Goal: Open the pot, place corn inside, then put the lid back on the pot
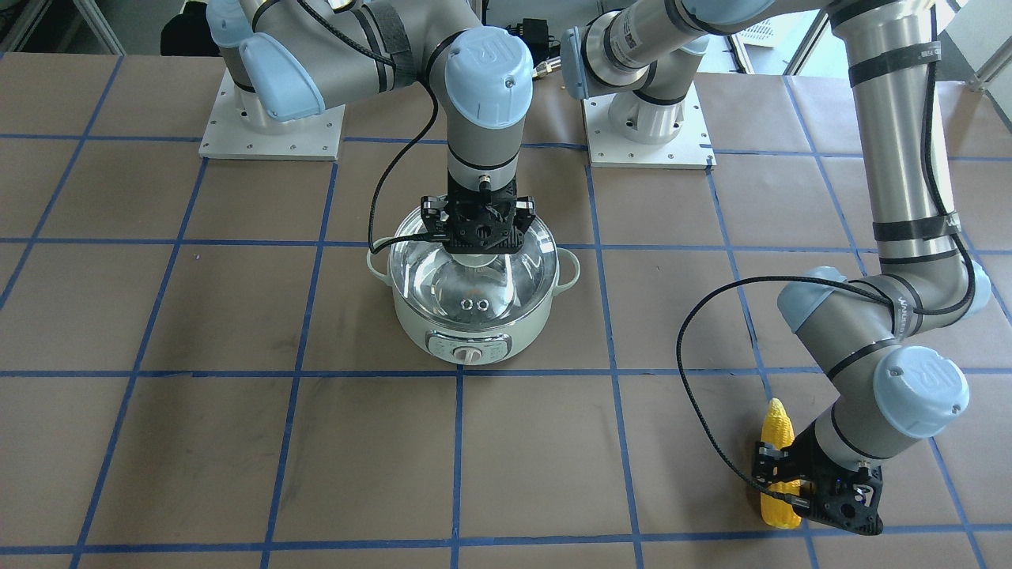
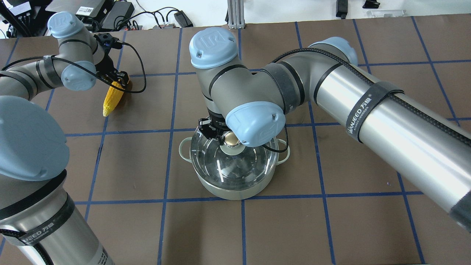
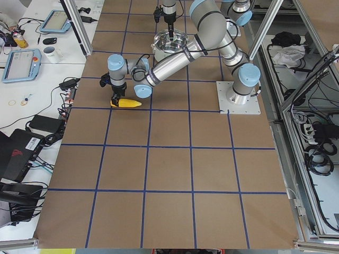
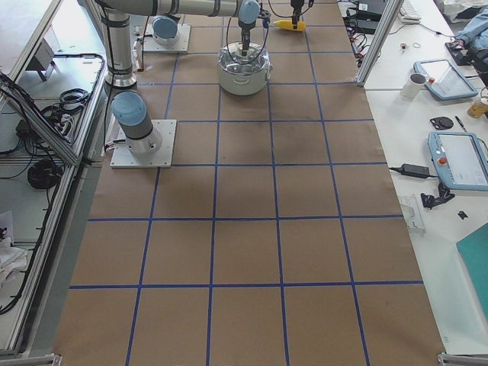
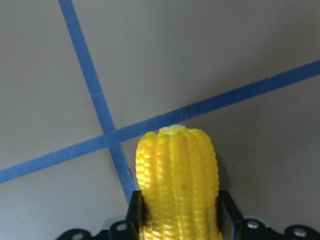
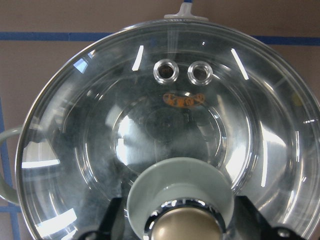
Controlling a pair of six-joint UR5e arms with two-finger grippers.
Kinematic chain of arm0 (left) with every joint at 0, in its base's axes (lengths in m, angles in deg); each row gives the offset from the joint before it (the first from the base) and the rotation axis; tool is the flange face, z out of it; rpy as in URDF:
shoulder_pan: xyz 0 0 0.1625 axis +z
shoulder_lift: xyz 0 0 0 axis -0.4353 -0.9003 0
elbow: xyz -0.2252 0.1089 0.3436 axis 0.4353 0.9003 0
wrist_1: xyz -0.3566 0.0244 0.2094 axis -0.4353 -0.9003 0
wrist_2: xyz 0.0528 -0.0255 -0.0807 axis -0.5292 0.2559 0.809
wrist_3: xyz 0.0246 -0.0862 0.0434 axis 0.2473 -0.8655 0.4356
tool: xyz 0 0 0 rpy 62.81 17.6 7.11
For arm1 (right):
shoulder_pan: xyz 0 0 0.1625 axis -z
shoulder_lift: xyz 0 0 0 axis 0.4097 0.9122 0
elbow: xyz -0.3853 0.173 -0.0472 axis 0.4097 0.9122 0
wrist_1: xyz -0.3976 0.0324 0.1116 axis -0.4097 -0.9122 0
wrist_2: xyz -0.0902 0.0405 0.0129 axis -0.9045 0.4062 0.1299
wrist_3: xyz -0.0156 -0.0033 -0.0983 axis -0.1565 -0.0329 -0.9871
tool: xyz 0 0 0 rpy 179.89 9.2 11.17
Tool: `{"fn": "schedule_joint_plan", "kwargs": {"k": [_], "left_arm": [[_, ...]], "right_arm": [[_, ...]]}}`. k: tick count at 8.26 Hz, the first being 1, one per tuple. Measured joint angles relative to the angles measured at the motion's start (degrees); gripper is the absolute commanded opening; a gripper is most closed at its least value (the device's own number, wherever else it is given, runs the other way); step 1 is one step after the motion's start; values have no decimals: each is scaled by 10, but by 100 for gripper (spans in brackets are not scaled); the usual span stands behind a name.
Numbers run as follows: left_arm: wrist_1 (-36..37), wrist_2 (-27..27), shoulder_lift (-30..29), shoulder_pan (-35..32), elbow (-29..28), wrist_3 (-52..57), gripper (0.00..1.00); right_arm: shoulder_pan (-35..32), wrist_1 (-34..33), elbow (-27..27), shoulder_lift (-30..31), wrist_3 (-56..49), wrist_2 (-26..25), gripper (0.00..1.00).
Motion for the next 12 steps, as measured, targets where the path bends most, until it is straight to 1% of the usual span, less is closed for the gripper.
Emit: {"fn": "schedule_joint_plan", "kwargs": {"k": [2,4,6,9,10,12], "left_arm": [[-1,-2,0,0,-1,4,0],[-13,-3,16,0,-1,2,0],[-61,-5,55,-1,-1,-19,0],[-159,-33,141,-12,0,-109,0],[-193,-36,163,-26,1,-139,0],[-241,-37,198,-73,1,-208,0]], "right_arm": [[0,1,0,1,0,-1,37],[3,1,4,3,0,-1,37],[12,9,15,18,-3,-9,37],[36,53,24,75,-25,-27,37],[59,70,25,98,-53,-28,38],[124,105,26,142,-118,-27,38]]}}
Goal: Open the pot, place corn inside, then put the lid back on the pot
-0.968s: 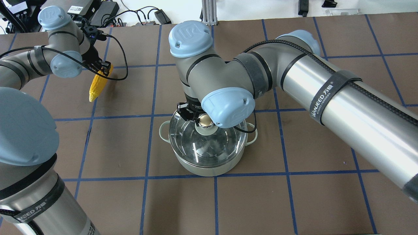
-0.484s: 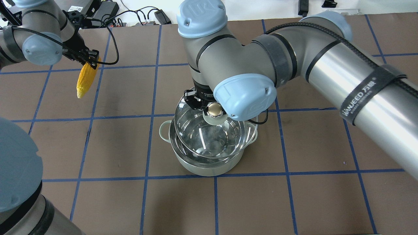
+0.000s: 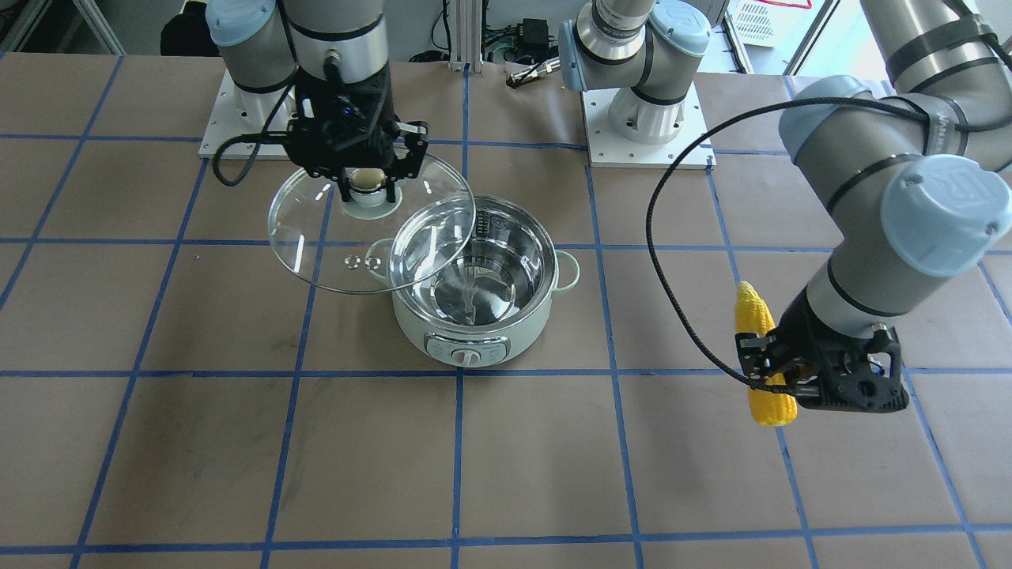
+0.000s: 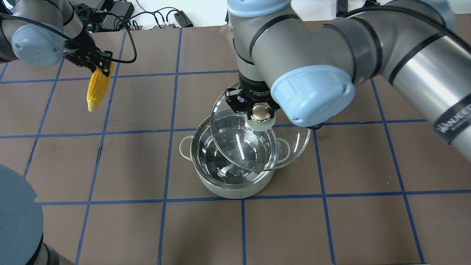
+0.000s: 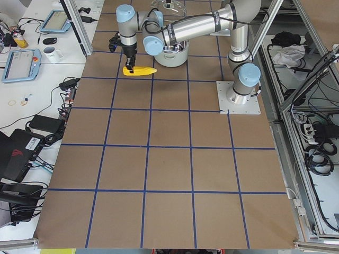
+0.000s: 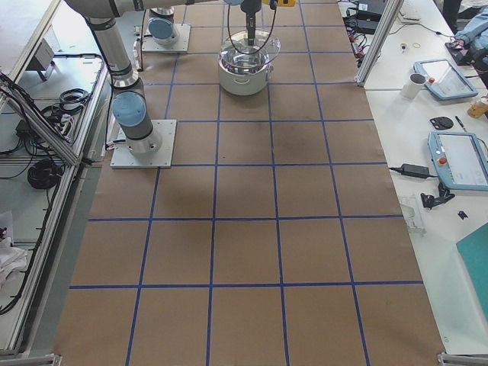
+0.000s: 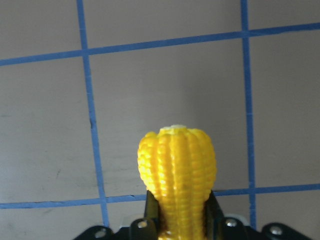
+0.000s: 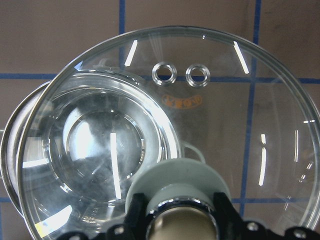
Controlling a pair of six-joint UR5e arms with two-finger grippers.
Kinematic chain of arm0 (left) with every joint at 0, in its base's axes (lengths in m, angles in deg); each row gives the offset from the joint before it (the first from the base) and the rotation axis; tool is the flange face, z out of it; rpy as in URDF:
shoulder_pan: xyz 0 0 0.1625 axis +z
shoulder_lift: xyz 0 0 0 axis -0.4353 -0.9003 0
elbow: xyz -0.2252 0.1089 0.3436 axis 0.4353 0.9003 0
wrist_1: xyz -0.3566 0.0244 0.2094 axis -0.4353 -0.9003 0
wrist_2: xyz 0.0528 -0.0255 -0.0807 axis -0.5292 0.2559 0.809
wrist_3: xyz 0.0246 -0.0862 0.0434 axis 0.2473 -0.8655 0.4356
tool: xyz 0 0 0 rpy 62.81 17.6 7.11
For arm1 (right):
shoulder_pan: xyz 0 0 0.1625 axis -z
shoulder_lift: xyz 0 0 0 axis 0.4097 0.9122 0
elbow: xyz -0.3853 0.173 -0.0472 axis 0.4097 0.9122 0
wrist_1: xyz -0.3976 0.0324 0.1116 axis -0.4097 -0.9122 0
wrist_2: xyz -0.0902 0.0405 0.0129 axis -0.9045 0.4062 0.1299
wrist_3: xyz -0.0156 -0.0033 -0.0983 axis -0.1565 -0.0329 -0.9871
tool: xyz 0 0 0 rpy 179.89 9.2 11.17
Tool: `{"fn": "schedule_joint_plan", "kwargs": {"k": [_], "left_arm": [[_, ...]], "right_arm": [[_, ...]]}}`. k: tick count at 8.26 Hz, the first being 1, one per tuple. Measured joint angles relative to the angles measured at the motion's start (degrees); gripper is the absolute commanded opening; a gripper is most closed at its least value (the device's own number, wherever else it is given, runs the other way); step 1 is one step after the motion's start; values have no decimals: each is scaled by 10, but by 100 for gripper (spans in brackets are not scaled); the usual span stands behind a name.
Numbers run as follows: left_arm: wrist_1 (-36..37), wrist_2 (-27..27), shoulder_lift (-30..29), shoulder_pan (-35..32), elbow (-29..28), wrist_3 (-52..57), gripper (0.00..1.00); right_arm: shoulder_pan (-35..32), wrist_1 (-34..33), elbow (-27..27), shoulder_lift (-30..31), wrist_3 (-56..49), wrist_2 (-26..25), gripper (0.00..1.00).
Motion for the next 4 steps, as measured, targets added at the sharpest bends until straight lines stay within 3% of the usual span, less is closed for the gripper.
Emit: {"fn": "schedule_joint_plan", "kwargs": {"k": [4], "left_arm": [[-74,27,44,-108,3,-135,0]], "right_arm": [[109,58,5,52,-52,-2,37]]}}
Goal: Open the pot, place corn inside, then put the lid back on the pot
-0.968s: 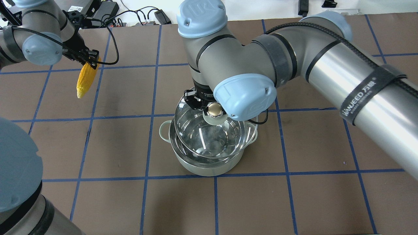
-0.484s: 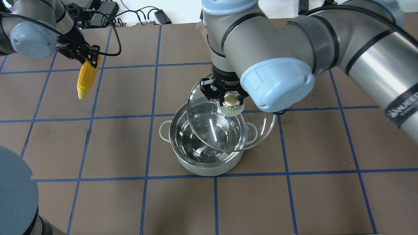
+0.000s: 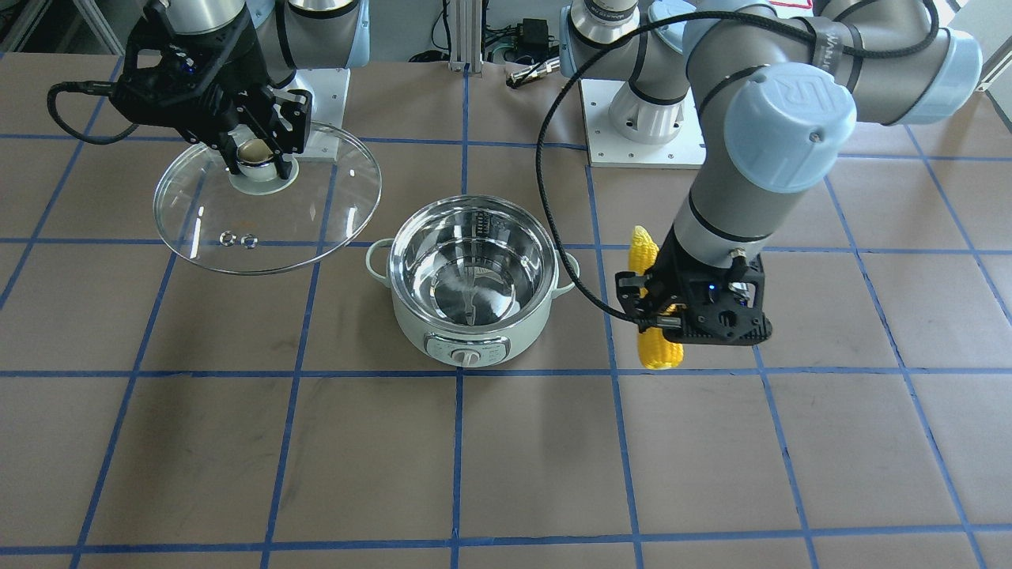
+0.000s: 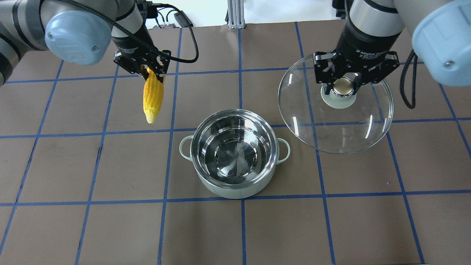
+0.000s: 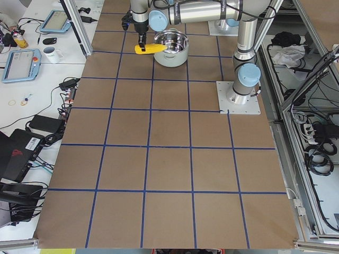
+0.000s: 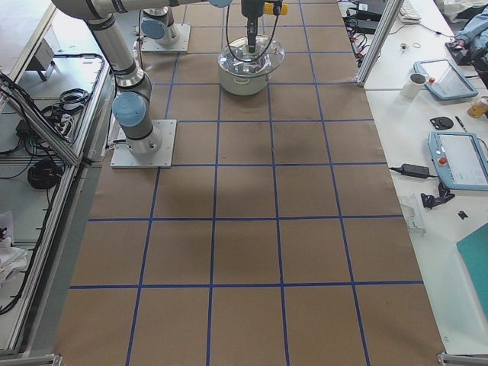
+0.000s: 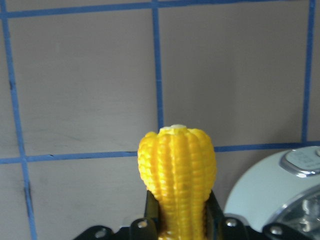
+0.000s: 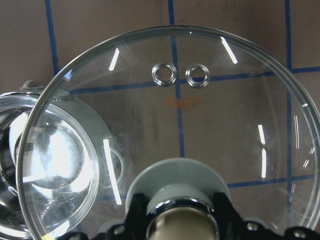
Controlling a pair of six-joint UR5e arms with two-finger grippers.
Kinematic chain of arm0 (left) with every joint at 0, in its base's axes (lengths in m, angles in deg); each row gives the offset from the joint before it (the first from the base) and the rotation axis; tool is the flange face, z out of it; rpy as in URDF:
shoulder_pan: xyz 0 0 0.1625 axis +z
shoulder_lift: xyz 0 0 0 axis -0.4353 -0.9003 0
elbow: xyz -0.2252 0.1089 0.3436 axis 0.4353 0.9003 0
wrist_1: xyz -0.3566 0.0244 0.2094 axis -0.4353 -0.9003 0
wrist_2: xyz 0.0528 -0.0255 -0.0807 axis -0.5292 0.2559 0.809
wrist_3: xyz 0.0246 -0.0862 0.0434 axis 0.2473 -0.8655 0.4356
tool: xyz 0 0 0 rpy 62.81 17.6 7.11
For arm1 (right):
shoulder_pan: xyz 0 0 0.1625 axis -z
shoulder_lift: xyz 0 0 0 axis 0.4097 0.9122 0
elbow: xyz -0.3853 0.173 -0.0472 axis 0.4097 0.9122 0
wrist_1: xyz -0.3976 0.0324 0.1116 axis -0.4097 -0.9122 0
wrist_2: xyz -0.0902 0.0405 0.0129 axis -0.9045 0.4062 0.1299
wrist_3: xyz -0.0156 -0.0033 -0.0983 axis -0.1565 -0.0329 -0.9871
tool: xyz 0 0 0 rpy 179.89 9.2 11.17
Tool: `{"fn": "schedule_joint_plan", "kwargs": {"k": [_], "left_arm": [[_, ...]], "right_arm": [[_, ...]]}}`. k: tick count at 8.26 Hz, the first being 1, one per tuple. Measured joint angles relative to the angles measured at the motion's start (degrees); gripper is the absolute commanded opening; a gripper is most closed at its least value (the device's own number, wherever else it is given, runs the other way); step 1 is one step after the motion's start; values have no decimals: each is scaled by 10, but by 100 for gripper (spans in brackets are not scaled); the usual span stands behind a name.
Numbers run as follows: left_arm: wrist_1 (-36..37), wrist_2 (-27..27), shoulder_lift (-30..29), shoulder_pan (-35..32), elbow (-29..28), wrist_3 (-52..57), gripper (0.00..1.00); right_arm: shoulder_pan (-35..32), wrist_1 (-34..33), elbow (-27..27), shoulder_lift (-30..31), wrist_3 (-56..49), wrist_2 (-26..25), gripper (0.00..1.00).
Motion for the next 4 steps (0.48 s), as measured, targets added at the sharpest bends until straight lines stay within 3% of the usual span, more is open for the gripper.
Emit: {"fn": "schedule_joint_plan", "kwargs": {"k": [2,4], "left_arm": [[-20,47,13,-58,1,-63,0],[-21,60,15,-120,6,-93,0]], "right_arm": [[10,14,1,3,-10,2,37],[11,35,3,3,-18,0,37]]}}
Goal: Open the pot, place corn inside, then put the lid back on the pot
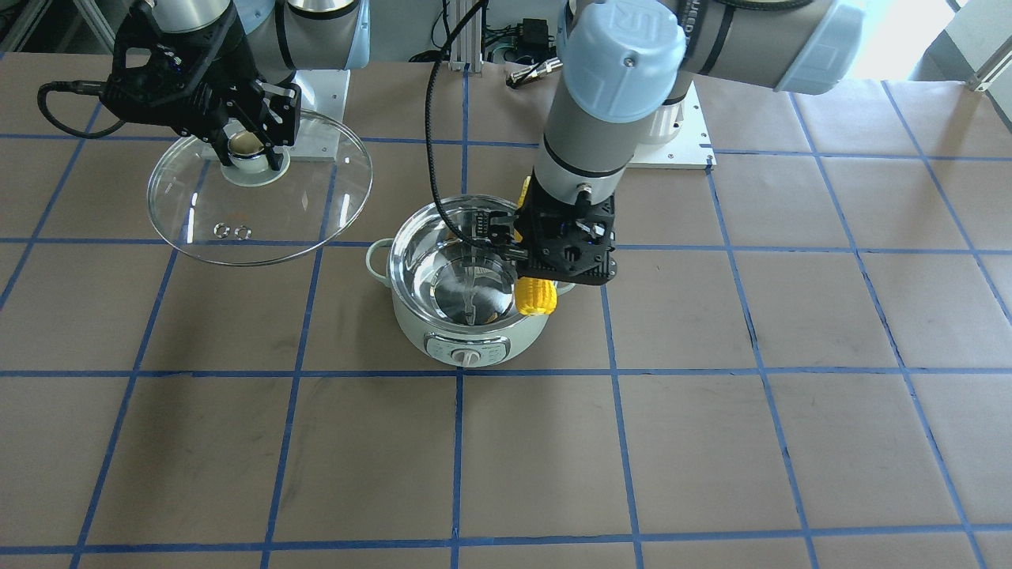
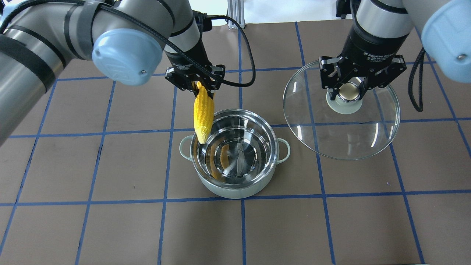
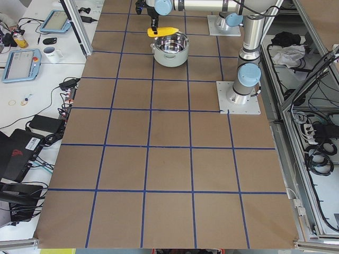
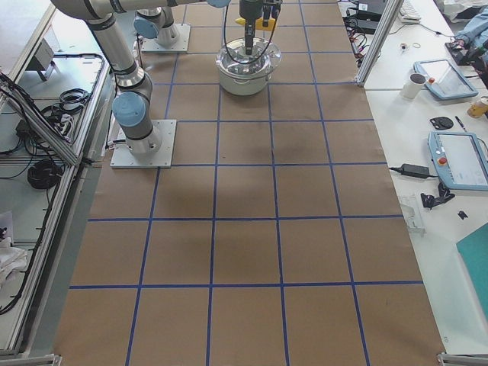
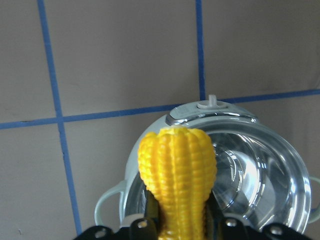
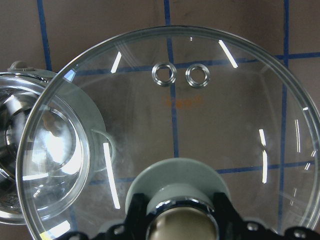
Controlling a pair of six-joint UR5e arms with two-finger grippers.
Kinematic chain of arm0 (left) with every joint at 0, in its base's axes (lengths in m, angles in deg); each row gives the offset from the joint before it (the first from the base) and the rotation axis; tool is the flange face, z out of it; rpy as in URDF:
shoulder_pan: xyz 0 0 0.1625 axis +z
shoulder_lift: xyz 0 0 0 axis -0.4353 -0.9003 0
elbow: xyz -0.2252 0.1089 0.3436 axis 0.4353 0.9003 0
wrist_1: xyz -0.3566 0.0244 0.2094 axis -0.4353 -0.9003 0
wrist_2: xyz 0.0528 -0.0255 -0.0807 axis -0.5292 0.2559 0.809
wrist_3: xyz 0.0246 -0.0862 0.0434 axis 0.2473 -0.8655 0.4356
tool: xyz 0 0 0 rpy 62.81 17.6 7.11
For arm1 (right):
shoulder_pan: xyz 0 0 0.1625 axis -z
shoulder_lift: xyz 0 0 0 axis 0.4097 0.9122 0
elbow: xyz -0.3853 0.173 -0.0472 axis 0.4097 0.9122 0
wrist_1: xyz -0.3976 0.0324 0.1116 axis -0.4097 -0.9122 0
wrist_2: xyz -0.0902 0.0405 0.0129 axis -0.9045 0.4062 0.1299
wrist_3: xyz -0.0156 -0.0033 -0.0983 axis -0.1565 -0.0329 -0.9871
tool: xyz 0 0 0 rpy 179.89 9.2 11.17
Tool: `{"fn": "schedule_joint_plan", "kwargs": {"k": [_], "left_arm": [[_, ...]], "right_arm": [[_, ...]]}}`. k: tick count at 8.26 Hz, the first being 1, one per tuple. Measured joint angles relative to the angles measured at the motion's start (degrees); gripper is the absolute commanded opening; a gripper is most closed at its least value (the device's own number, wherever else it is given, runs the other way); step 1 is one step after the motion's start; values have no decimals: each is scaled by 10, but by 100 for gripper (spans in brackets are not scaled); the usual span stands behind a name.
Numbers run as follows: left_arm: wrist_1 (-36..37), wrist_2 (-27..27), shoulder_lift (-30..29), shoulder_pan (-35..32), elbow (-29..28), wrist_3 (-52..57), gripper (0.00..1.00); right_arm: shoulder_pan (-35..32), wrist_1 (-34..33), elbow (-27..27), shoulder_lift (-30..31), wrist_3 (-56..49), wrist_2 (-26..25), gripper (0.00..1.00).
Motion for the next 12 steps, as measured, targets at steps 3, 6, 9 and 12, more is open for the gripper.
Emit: {"fn": "schedule_joint_plan", "kwargs": {"k": [3,6,9,12], "left_arm": [[7,0,1,-62,33,-6,0],[53,2,-5,-75,69,0,0],[89,3,-16,-81,85,31,0],[92,1,-24,-82,100,38,64]], "right_arm": [[0,24,0,0,-5,0,37],[0,27,0,1,-5,0,37],[-1,28,-1,1,-6,1,37],[-1,28,-1,0,-9,1,37]]}}
